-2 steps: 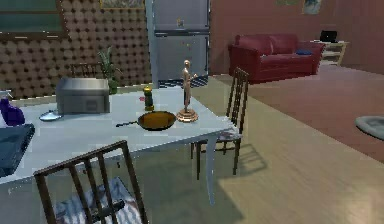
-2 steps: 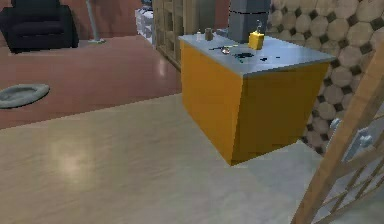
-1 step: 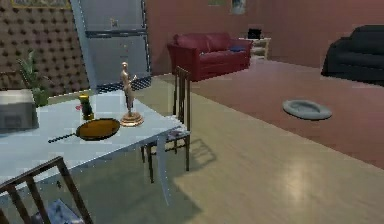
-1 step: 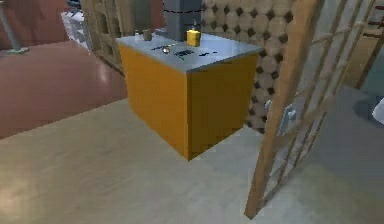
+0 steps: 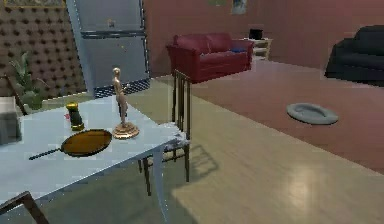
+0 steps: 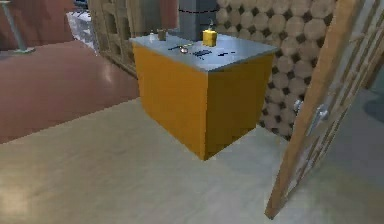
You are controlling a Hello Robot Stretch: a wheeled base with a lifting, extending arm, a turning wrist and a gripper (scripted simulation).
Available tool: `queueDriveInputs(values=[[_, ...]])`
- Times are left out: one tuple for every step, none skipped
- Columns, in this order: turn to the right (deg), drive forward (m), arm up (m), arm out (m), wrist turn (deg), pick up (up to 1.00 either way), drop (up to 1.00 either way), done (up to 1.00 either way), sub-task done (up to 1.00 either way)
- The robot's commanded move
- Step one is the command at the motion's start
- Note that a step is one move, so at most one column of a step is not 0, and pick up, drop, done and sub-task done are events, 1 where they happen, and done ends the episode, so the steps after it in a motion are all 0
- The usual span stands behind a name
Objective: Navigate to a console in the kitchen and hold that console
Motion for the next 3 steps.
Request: queueDriveInputs(values=[[-45.0, 0.0, 0.0, 0.0, 0.0, 0.0, 0.0, 0.0, 0.0], [-45.0, 0.0, 0.0, 0.0, 0.0, 0.0, 0.0, 0.0, 0.0], [-45.0, 0.0, 0.0, 0.0, 0.0, 0.0, 0.0, 0.0, 0.0]])
